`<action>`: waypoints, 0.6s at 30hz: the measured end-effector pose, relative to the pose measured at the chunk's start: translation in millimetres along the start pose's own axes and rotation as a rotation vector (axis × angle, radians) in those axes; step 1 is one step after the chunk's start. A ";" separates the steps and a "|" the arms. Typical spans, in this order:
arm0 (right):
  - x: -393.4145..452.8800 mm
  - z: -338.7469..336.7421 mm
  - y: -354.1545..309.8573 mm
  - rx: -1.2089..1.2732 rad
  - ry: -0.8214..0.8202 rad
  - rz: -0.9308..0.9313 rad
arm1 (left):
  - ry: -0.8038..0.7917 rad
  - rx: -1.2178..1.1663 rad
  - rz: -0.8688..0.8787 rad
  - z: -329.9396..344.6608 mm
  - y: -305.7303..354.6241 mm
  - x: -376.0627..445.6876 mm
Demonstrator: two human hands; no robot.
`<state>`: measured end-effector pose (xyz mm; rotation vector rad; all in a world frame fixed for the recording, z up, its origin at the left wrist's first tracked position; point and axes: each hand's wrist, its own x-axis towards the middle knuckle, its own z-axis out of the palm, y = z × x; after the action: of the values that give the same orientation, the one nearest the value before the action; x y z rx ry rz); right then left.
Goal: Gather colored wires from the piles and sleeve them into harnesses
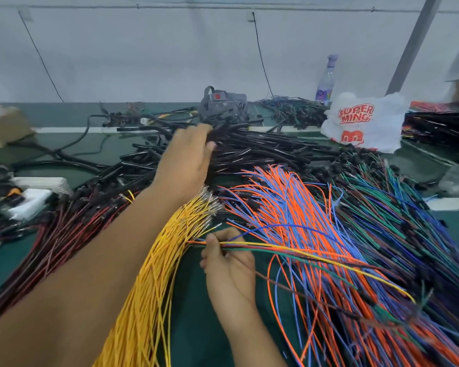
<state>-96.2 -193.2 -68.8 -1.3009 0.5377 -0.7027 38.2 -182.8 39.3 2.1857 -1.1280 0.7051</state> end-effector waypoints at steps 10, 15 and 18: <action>-9.5 -6.5 -13.8 -0.041 -0.006 -0.073 | -0.016 0.302 0.173 -52.6 12.5 -102.8; -21.2 -21.9 -21.3 0.004 -0.070 -0.042 | -0.089 -0.060 -0.071 -46.5 16.2 -143.3; -26.7 -30.6 -24.5 0.006 -0.131 -0.049 | -0.080 -0.314 -0.433 -34.0 19.6 -154.2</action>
<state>-140.2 -197.0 -51.6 -1.3474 0.3985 -0.6542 -62.4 -85.4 -36.3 2.0941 -0.7050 0.2362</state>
